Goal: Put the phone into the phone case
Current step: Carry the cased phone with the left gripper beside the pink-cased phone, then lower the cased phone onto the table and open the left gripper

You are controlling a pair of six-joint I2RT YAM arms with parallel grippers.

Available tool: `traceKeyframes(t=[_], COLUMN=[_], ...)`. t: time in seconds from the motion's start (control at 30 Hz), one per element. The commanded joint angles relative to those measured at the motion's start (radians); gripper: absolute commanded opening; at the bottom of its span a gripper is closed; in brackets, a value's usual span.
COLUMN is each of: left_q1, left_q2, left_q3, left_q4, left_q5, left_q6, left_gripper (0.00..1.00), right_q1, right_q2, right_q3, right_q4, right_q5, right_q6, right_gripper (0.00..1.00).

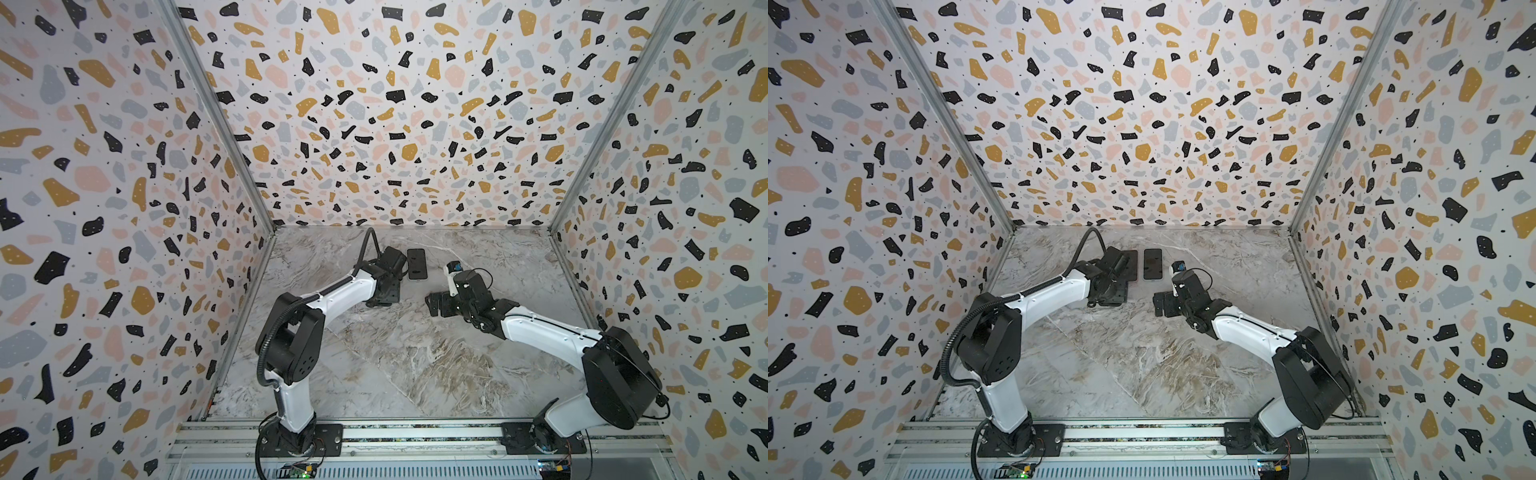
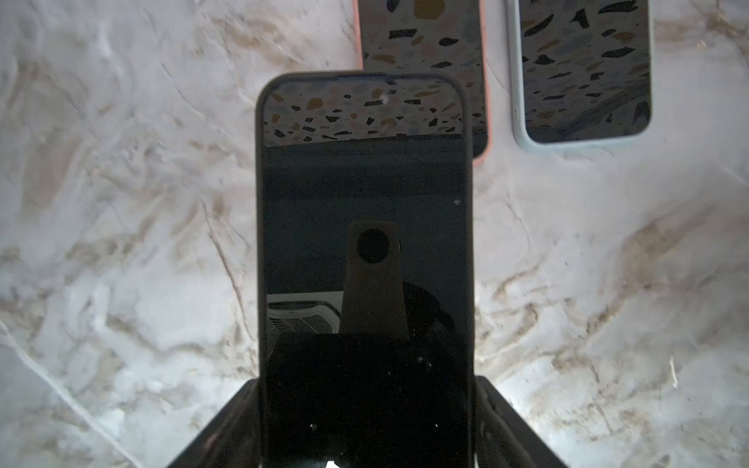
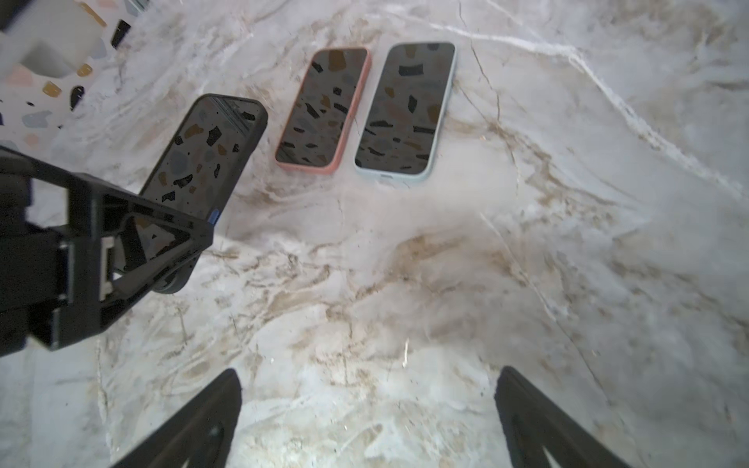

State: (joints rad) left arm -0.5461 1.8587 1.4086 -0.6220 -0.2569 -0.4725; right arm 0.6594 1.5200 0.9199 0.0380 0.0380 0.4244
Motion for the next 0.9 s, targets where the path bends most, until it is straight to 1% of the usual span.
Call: traceKeyframes(t=[0.0,0.23,0.4,0.5,0.67,0.87], left_q1=[0.047,0.138,0.213,0.217,0.219,0.23], left_q2=[0.017,0.124,0.197,0.233,0.324,0.362], left_q3=[0.075,0.211,0.274,0.31,0.405,0.423], left_q4=[-0.004,-0.005,-0.01,-0.005,-0.05,-0.042], left_q5=[-0.044,-0.02,0.021,0.016,-0.007,0.006], left_q6=[0.111,0.192,0.178,0.17,0.159,0.137], left_gripper=[0.46,0.45,0.44,0.44,0.43,0.43], right_q1=[-0.003,-0.019,-0.054,-0.061,-0.065,-0.081], right_q2=[0.018,0.051,0.048,0.047,0.052,0.027], right_q3=[0.044,0.048,0.05,0.043,0.041,0.013], right_q4=[0.03,0.06,0.077,0.096,0.091,0.103], right_q5=[-0.024,-0.069,-0.094,-0.1,-0.109,-0.098], right_q6=[-0.018,-0.012,-0.016,-0.004,0.002,0.008], right_gripper=[0.99,0.99,0.99,0.99,0.99,0.99])
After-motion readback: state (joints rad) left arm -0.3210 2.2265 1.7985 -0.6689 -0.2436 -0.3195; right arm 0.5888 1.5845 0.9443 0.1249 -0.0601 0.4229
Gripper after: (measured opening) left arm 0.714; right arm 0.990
